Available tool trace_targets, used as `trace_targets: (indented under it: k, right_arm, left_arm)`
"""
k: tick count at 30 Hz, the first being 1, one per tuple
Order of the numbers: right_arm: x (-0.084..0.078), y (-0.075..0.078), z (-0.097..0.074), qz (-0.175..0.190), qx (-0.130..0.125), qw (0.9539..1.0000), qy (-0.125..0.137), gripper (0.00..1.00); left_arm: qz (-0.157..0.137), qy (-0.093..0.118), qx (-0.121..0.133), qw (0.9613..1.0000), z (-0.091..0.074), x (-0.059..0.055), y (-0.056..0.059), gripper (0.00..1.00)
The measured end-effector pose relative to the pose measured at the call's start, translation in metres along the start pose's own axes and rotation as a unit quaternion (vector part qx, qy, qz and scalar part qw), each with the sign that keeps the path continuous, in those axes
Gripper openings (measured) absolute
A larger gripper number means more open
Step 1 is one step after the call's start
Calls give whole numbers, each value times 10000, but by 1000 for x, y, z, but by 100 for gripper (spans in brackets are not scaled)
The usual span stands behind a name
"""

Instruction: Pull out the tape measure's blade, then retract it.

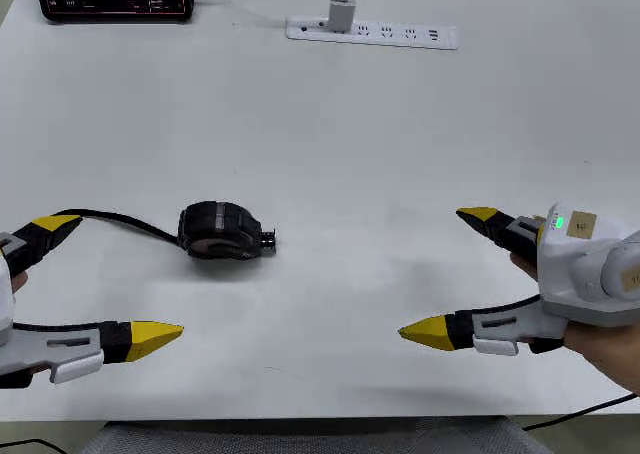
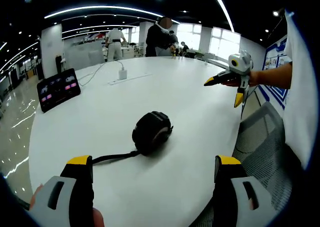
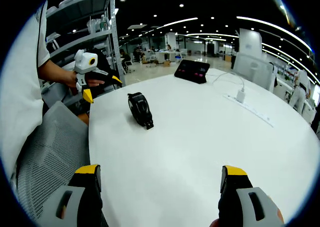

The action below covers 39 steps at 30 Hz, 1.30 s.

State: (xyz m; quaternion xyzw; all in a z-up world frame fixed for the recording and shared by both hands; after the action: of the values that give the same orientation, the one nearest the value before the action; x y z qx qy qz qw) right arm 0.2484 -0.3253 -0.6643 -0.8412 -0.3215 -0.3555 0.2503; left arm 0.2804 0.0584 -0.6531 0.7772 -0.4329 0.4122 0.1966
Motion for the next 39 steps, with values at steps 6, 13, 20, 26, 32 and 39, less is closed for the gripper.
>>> trace_targets:
  k: [6, 13, 20, 26, 32, 39]
  right_arm:
    - [-7, 0, -10, 40, -74, 10000, -22, 99]
    - [-16, 0, -21, 152, -155, 9998, -50, 99]
    - [-20, -2, -27, 194, -220, 9995, -98, 99]
    - [-23, -4, -29, 249, -254, 9993, -81, 99]
    - [-24, -5, -27, 268, -252, 9993, -79, 99]
    - [-28, -5, -23, 298, -229, 9992, -99, 99]
  left_arm:
    - [73, -34, -70, 9999, -4, -1, 1, 99]
    - [154, -139, -122, 9997, -11, -6, 2, 99]
    - [200, -176, -185, 9995, -15, -7, 2, 99]
    - [228, -173, -208, 9994, -14, -7, 3, 99]
    - [201, -149, -231, 9994, -14, -7, 4, 99]
    - [171, -150, -239, 9995, -13, -8, 3, 99]
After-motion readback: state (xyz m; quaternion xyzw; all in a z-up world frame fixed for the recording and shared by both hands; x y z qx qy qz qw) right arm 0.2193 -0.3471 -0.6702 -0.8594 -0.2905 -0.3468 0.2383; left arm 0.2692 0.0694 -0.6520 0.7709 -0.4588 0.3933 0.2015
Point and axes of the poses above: the centre of the closed fingertips' face, and the gripper's own axes: z roughly forward along the fingers, y roughly to its right, x roughly out of its top, the point moved 8 cm from there along -z, roughly backward along the fingers, and after that the axes turned 9 degrees about z, right-handed, at the moved point
